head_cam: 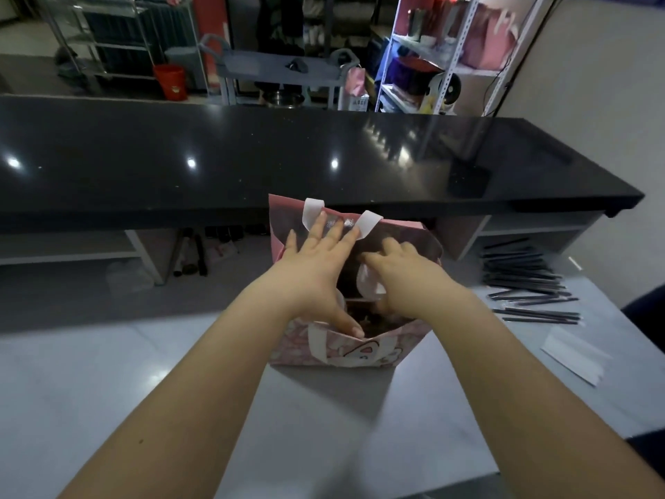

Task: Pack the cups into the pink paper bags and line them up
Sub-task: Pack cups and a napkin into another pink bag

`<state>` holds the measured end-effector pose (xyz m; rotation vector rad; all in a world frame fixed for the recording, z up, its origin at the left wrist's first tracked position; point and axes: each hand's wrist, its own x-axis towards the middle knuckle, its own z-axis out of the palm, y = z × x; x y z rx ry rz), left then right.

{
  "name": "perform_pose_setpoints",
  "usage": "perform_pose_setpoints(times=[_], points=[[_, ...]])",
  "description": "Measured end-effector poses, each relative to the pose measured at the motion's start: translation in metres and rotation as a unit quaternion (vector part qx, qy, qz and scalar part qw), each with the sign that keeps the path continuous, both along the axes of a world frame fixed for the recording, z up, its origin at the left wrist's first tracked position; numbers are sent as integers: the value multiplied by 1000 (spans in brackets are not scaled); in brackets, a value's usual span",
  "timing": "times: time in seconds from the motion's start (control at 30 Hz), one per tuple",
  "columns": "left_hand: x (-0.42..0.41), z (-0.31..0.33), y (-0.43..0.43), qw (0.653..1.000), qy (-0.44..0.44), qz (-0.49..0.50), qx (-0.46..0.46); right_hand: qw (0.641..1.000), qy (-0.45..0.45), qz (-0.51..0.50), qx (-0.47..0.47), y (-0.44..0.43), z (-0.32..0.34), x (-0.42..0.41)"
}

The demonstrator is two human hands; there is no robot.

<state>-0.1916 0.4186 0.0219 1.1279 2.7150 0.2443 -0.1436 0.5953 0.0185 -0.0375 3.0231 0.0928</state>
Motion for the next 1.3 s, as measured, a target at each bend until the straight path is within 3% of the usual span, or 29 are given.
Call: perform_pose_setpoints(times=[0.63, 1.3], points=[[21, -20, -1, 999, 46, -4, 15, 985, -63, -71, -142, 2, -44, 4], [14, -30, 0, 997, 71, 21, 37, 984, -162, -16, -70, 5, -71, 9]])
